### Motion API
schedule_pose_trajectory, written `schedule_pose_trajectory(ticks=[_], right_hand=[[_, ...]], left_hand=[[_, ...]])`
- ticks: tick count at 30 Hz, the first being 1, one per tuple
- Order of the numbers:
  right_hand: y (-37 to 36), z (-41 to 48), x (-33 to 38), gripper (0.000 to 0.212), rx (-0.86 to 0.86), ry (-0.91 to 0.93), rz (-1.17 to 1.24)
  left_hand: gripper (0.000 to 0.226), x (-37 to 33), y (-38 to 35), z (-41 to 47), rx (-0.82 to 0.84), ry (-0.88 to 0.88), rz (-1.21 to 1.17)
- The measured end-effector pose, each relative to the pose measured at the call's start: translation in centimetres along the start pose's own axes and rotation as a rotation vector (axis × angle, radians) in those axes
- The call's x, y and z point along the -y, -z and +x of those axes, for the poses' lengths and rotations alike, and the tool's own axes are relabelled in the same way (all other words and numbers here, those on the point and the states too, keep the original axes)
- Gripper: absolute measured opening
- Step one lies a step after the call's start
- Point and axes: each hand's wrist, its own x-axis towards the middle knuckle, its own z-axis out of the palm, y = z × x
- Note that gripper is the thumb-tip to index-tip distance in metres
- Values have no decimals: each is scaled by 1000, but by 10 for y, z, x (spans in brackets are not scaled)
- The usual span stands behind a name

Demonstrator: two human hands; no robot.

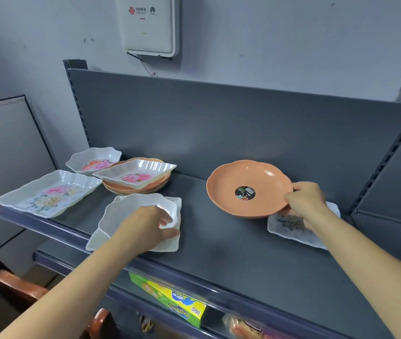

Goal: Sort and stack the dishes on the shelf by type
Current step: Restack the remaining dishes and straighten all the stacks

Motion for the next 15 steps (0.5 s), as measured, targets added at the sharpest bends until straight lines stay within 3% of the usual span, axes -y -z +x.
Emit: schedule_pose_trajectory(ticks=[6,9,15], right_hand=[[20,-7,-7,29,-13,18,29],[32,-13,-7,30,-23,29,48],[85,-29,-5,30,-40,72,148]], left_hand=[[22,0,-5,-14,43,21,115],[24,-6,3,-18,-114,-43,155],[22,-47,30,-27,-360,-253,-26]])
